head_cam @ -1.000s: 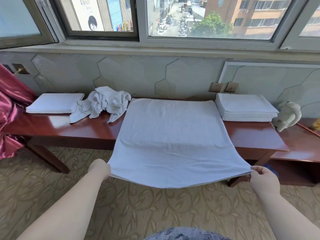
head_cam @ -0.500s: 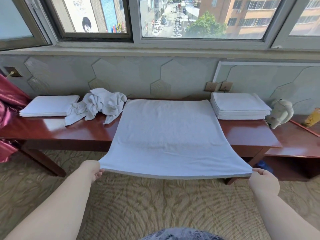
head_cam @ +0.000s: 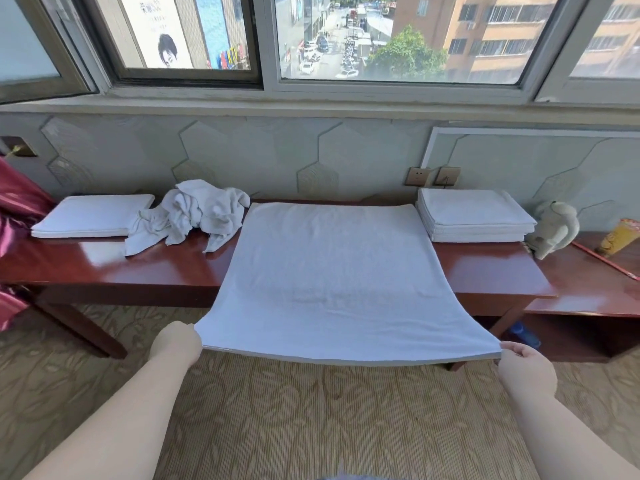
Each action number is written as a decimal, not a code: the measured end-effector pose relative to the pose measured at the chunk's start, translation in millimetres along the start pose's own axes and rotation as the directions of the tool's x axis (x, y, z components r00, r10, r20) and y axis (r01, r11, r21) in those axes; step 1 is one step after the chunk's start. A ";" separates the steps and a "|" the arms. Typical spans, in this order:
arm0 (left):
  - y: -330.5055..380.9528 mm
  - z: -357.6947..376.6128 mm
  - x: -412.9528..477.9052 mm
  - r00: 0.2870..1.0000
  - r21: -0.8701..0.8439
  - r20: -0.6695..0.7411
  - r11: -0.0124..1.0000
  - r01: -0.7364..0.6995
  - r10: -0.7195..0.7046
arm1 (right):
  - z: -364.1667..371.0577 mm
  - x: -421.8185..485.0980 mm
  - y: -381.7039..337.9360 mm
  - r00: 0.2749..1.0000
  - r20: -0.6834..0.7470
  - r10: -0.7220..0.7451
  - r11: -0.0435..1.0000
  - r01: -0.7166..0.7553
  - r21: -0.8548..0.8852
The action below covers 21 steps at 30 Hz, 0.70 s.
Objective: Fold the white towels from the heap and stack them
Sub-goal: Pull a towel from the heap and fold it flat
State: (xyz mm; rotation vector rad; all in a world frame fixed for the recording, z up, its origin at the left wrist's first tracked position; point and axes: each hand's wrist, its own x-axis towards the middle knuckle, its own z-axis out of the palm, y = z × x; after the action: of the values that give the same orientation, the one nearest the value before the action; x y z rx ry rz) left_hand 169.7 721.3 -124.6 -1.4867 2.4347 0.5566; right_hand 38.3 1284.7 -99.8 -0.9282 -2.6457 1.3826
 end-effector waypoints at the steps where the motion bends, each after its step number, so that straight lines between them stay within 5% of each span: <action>1: -1.5 0.0 -0.3 1.000 -0.034 -0.011 0.999 0.008 -0.008 | 0.1 0.1 0.3 1.000 0.006 0.000 1.000 0.000 -0.002; 4: -7.4 1.6 4.5 0.997 -0.212 0.006 0.974 0.076 -0.077 | 0.8 0.5 1.3 1.000 0.013 0.001 1.000 -0.001 -0.014; 7: -15.3 5.1 15.1 0.967 -0.529 0.189 0.812 0.245 -0.170 | 1.0 0.9 0.9 1.000 0.017 -0.002 1.000 0.002 -0.022; 11: -22.7 1.8 25.2 0.919 -0.666 0.372 0.651 0.364 -0.133 | 0.8 3.4 -2.7 0.999 0.053 0.008 0.999 -0.006 -0.037; 17: -13.0 -7.4 25.6 0.988 -0.718 0.155 0.688 0.111 0.001 | 7.9 21.0 -2.8 0.997 0.061 0.040 0.999 -0.041 0.017; 21: -6.6 -15.5 30.1 0.980 -0.761 0.199 0.631 0.152 0.003 | 5.2 11.6 -19.1 0.999 0.042 0.011 1.000 -0.011 0.010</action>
State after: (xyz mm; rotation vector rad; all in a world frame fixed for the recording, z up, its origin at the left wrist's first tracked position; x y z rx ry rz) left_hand 161.9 687.8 -123.6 -1.6753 2.0300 1.8169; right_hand 17.9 1278.5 -91.5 -0.9241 -2.6648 1.4333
